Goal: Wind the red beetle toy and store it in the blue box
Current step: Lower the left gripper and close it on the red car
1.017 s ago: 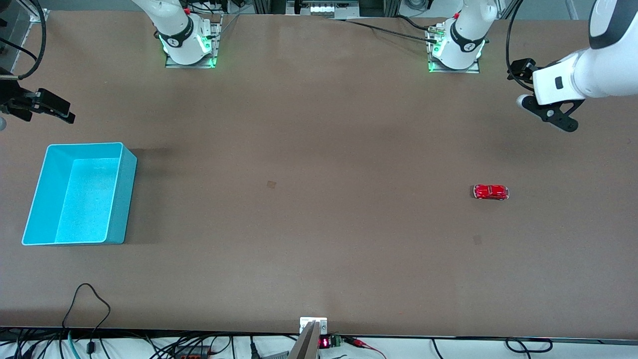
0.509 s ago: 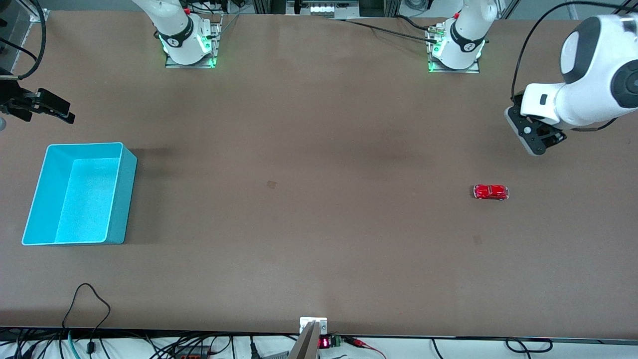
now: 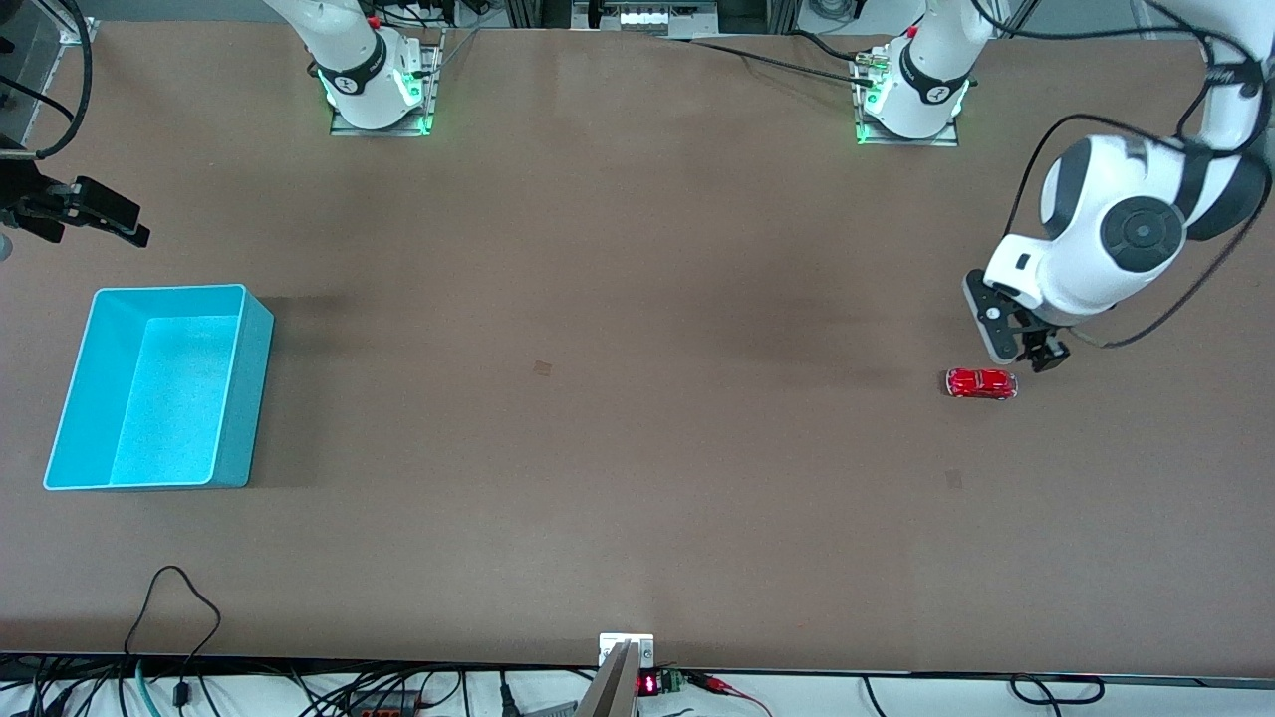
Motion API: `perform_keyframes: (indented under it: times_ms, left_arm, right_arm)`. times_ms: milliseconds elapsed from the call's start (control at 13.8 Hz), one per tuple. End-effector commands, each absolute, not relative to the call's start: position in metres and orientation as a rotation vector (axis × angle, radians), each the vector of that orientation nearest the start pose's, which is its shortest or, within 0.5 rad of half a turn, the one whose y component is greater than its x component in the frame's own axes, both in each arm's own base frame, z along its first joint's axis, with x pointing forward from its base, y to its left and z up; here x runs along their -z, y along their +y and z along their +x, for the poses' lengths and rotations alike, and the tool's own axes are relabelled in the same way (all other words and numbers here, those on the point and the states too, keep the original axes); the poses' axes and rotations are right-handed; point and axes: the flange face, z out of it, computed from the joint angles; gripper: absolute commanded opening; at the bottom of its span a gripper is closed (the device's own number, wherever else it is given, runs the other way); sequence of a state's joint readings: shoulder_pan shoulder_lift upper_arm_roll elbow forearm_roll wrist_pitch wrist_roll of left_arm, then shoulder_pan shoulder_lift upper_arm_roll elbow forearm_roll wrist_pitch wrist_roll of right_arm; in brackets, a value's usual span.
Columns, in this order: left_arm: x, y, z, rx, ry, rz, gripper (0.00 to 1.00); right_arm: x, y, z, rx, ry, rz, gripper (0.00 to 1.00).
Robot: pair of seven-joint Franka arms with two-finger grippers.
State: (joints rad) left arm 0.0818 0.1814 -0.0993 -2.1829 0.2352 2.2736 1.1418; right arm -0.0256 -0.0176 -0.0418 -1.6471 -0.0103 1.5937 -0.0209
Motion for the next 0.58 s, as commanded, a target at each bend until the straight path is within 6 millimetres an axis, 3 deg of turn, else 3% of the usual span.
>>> perform_keyframes:
  times_ms: [0, 218, 509]
  left_arm:
    - [-0.276, 0.005, 0.551, -0.212, 1.978, -2.263, 1.0]
    - [-0.24, 0.027, 0.559, -0.132, 2.039, -2.215, 1.0]
    - [-0.211, 0.028, 0.561, -0.086, 2.091, -2.177, 1.0]
  right_arm:
    - [-0.605, -0.038, 0.548, -0.048, 0.072, -3.141, 1.0]
    - [-0.605, -0.038, 0.548, -0.046, 0.072, -3.141, 1.0]
    - [-0.604, -0.04, 0.548, -0.048, 0.062, -3.141, 1.0]
